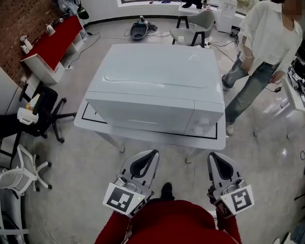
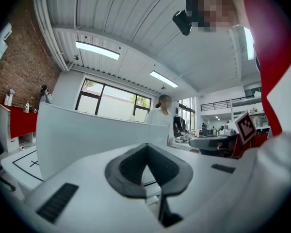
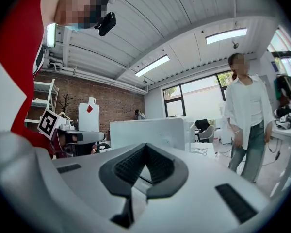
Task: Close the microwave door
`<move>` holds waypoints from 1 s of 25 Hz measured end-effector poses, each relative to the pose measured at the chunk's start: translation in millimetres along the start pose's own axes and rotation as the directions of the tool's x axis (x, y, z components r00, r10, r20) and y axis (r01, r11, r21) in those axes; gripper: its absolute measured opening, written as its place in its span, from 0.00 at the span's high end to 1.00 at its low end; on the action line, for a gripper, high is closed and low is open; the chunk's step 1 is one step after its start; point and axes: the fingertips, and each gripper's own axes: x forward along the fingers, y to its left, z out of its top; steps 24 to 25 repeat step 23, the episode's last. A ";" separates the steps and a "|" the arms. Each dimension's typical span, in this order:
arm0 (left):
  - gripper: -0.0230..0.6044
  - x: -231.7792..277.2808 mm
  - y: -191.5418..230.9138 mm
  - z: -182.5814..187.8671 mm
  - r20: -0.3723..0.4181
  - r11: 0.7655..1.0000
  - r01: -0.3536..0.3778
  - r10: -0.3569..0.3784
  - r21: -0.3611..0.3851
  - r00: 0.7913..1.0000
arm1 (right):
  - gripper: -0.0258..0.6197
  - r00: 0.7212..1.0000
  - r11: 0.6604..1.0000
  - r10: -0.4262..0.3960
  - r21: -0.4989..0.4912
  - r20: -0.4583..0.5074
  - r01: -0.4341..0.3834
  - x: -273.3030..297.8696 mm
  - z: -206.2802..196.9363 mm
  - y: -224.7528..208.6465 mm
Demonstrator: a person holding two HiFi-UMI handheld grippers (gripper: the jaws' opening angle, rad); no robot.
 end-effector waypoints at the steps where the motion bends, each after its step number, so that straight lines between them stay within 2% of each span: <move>1: 0.95 -0.5 0.4 -0.7 0.000 1.000 -0.001 0.001 -0.002 1.000 | 0.94 1.000 1.000 -0.002 0.000 0.000 0.002 0.0 -0.4 -0.3; 25: 0.95 -5.4 5.7 -4.1 0.001 0.999 -0.019 0.019 -0.031 1.000 | 0.94 1.000 1.000 -0.014 -0.009 0.004 0.014 1.8 -0.8 4.4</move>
